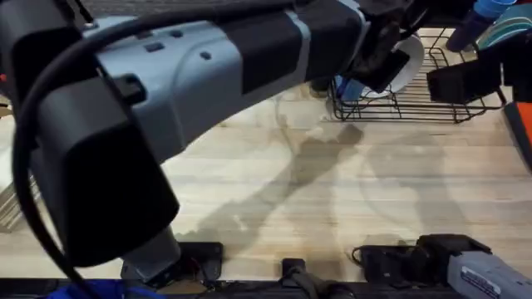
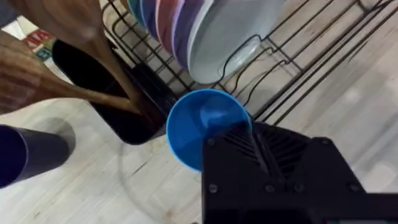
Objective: Pick up the cup on the table and put them onto the rack.
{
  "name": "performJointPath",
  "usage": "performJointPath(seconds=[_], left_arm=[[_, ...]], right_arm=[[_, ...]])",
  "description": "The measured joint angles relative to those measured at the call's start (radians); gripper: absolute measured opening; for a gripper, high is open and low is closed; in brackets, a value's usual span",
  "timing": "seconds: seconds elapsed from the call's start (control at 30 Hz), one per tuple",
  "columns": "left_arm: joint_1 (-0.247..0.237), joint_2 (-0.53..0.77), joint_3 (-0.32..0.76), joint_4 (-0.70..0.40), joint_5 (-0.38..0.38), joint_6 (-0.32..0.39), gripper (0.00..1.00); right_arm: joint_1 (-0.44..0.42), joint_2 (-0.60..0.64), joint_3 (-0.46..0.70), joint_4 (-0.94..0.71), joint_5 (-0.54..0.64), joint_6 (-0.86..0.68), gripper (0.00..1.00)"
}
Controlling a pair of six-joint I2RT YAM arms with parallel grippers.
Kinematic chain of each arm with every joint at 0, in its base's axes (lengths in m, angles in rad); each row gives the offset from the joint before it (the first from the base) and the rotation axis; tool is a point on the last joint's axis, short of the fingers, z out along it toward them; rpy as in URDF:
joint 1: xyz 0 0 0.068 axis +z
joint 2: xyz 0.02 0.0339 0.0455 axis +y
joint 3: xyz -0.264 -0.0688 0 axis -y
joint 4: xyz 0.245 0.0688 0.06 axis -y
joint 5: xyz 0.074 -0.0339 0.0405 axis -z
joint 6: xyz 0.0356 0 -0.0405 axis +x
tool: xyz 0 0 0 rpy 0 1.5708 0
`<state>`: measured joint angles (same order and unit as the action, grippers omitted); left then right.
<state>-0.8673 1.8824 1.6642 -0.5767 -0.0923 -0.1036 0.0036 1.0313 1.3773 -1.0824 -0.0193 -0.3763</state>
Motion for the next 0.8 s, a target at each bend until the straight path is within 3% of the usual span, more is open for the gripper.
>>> performJointPath(seconds=[0.8], left_arm=[[0.000,0.063,0.000,0.001,0.018,0.000,0.041]], right_arm=[[0.000,0.000,0.000,0.000,0.000,-0.007,0.997]])
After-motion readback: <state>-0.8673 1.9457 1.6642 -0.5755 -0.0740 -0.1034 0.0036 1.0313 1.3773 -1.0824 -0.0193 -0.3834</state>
